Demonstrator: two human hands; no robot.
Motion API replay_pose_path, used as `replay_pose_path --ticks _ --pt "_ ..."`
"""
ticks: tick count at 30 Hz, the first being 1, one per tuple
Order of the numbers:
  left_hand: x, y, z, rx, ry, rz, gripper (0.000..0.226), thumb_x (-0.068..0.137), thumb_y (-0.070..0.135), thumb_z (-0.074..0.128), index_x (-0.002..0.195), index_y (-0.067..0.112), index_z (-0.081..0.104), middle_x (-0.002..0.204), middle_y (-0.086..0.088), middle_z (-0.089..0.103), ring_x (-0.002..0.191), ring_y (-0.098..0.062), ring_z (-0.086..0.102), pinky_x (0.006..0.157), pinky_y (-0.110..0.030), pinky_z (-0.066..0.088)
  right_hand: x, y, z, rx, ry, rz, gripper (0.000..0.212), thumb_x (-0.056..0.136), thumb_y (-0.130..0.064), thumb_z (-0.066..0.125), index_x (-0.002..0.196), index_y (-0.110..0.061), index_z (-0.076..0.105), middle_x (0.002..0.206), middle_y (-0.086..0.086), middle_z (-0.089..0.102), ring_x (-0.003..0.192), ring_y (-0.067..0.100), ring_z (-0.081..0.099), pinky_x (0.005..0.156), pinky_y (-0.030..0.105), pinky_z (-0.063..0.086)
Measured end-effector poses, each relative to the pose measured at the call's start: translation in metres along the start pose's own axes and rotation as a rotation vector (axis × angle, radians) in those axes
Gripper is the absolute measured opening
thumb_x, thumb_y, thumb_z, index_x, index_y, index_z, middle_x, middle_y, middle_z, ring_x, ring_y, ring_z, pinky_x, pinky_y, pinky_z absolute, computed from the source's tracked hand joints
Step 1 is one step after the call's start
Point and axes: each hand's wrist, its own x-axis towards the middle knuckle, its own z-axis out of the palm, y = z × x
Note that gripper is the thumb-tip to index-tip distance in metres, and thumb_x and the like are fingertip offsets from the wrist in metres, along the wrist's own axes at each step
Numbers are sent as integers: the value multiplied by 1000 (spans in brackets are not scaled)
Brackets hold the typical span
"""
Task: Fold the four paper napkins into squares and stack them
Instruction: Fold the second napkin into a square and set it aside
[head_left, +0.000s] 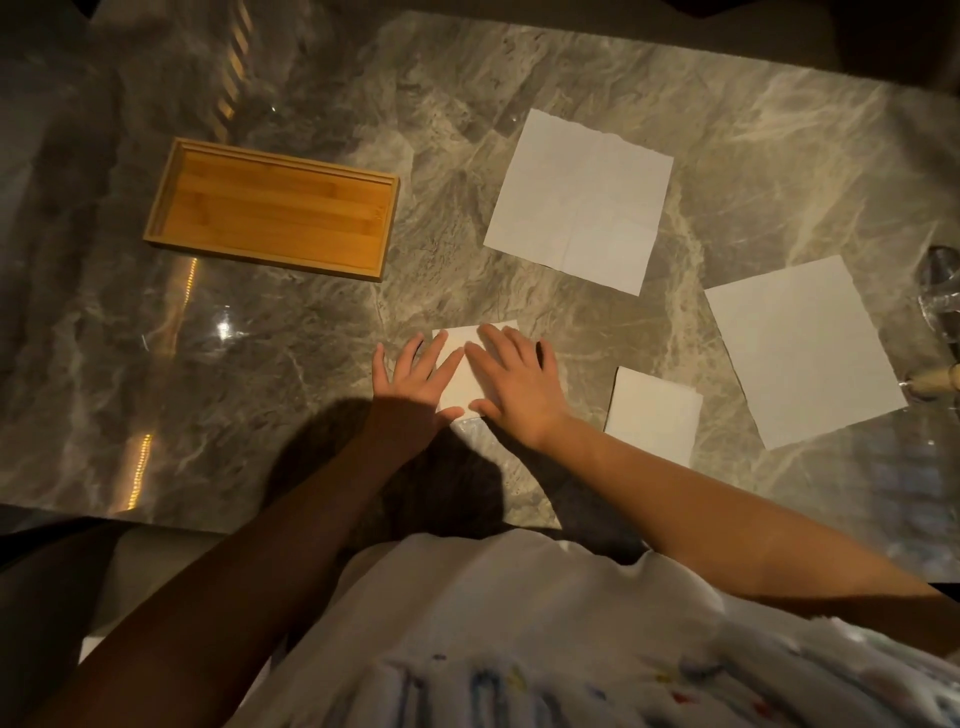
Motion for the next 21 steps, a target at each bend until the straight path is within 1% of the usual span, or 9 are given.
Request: replay_pose_path --ticks 1,3,9,16,18,20,21 --pt "1 -2 1 -20 -29 1 74 77 44 68 142 22 38 154 -4 30 141 -31 27 109 -63 9 1 4 1 -10 -39 15 73 90 -46 55 150 -29 17 161 4 5 147 29 4 115 60 8" --pt "2 -5 3 -39 -57 6 76 79 44 66 145 24 31 156 -2 23 143 -31 21 110 -62 6 -2 14 2 -16 -66 28 74 91 -48 53 151 -34 13 162 3 1 148 30 0 115 62 6" --pt "0 -14 3 -21 -72 45 81 76 48 68 144 22 33 155 -5 25 141 -35 25 108 -66 12 -13 47 -4 -32 -70 76 79 87 -55 56 150 -39 12 162 7 0 147 34 -1 113 64 3" --pt "0 -18 2 -28 -143 54 81 81 56 58 147 25 23 158 -2 15 144 -33 15 110 -64 9 -19 58 -2 11 -60 109 79 85 -57 57 149 -42 13 162 6 1 147 34 0 113 64 5" --pt "-1 -16 1 -40 -132 57 81 81 54 59 147 25 23 158 -3 15 144 -33 15 110 -63 9 -19 58 -3 31 -72 114 80 85 -58 57 149 -42 14 162 6 1 147 33 0 113 64 6" --pt "-3 -13 -1 -72 -72 30 82 80 48 65 146 21 26 157 -5 20 143 -31 19 111 -61 13 -20 57 -7 111 -39 133 78 84 -57 58 149 -39 19 161 6 9 147 32 7 114 62 11" --pt "-4 -10 -3 -124 -23 -17 81 79 44 68 145 17 29 155 -8 25 141 -31 25 111 -58 18 -21 57 -11 198 23 155 74 85 -55 58 148 -34 24 158 7 19 144 31 17 114 59 18"
